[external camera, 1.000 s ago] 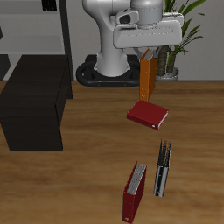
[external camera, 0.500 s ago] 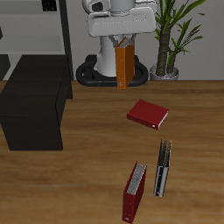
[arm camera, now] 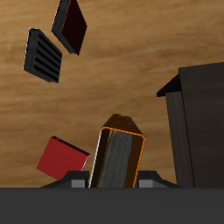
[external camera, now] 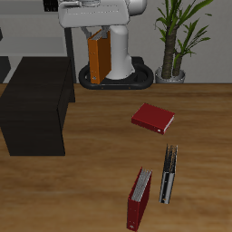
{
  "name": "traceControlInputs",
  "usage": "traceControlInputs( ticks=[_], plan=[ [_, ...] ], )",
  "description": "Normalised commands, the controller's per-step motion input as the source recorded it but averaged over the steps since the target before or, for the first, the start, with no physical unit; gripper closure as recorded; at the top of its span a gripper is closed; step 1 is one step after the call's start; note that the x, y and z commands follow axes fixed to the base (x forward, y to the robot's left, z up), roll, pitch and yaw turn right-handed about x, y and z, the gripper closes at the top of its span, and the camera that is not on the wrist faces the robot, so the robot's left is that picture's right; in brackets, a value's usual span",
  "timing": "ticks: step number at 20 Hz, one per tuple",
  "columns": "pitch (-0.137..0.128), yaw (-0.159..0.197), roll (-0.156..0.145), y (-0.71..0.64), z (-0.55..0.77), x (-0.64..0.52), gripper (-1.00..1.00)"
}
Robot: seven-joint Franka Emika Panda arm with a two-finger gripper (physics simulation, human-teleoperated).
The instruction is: Place the orange book upright on top of the shelf
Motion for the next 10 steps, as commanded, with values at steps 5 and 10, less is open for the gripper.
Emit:
traceControlInputs(
  ticks=[5, 10],
  plan=[
    [0.016, 0.048, -0.007, -0.53, 0.10, -0.02, 1.00],
    [0.011, 0.003, -0.036, -0.39, -0.01, 0.00, 1.00]
  ],
)
